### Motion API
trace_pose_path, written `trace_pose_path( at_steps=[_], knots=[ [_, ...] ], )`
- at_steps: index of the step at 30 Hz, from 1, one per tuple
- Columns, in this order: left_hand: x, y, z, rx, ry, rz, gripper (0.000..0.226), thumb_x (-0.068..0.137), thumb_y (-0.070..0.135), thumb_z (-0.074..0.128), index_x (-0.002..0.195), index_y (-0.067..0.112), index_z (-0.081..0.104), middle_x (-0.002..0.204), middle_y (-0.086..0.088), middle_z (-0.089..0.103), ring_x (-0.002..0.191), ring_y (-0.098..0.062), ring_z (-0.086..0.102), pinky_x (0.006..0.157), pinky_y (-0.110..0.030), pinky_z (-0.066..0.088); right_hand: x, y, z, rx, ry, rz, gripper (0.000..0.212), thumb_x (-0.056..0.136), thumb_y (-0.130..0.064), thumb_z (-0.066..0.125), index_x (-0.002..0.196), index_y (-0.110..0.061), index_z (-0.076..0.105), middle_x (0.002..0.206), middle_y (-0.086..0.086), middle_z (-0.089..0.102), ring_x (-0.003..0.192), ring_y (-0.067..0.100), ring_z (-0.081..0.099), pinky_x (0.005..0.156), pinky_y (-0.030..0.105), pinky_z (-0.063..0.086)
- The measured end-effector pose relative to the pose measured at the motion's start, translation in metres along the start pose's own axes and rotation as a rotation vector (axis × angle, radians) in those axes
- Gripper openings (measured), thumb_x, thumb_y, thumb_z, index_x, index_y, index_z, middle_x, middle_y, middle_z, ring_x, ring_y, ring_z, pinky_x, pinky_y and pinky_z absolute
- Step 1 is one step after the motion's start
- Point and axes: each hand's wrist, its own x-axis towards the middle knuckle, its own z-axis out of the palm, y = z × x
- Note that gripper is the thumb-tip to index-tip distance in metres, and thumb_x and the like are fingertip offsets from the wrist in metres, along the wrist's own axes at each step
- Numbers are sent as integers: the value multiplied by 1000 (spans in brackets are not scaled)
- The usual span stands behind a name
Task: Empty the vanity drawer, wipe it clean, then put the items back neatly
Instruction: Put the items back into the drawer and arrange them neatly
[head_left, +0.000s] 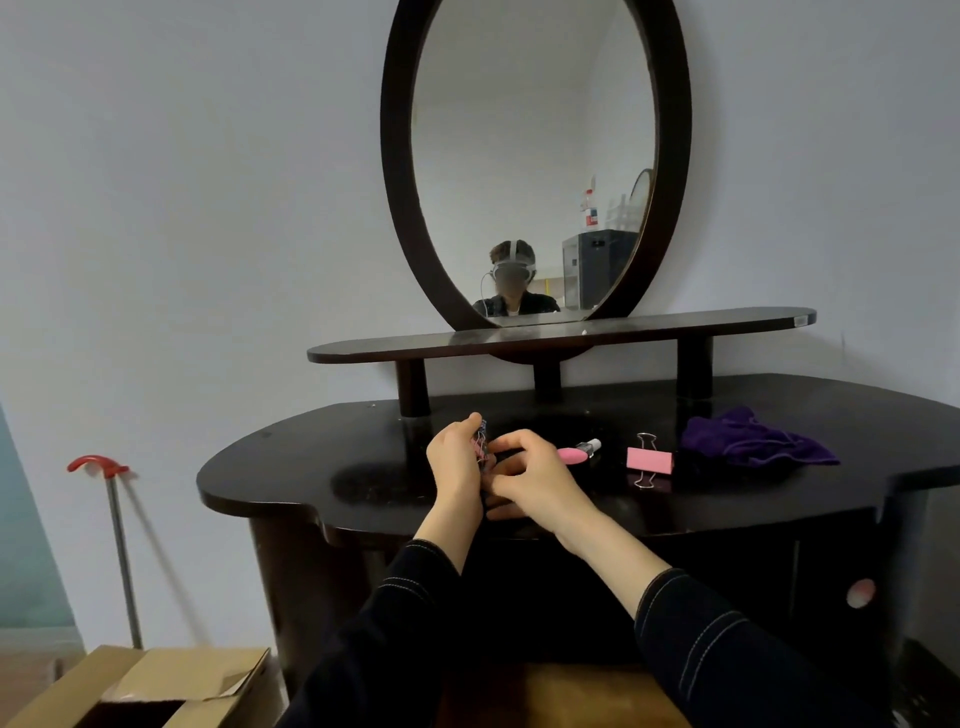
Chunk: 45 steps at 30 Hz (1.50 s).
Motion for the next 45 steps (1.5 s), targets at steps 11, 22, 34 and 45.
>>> trace_pose_path(
  at_steps=[11, 22, 34, 45],
  knots=[
    [-54, 3, -3, -411, -148, -267, 28, 88, 27, 60, 64, 13, 58, 53, 1, 50, 41, -11, 48, 43, -22, 44, -40, 2, -6, -62, 106, -151, 14, 87, -10, 78, 95, -9, 67, 81, 3, 69, 68, 18, 70, 63, 37, 63],
    [-179, -82, -73, -463, -188, -527, 21, 78, 25, 61, 64, 11, 69, 67, -5, 63, 57, -17, 58, 60, -31, 49, -182, 77, -14, -241, 7, -98, 16, 84, -20, 81, 81, -27, 67, 69, -6, 64, 65, 14, 66, 57, 30, 59],
    [-150, -211, -127, -429, -180, -884, 23, 89, 25, 48, 80, 9, 61, 73, -6, 57, 62, -19, 49, 67, -32, 41, -182, 206, -12, -309, -59, 270, 13, 88, -11, 75, 86, -23, 70, 85, -1, 72, 67, 12, 74, 58, 24, 59],
    [-125, -244, -138, -287, 28, -1099, 29, 93, 29, 48, 77, 7, 58, 73, -6, 53, 60, -15, 45, 45, -19, 34, -155, 247, -27, -95, -44, 512, 13, 89, 3, 64, 85, -6, 72, 88, 14, 72, 70, 21, 74, 57, 28, 60]
  ],
)
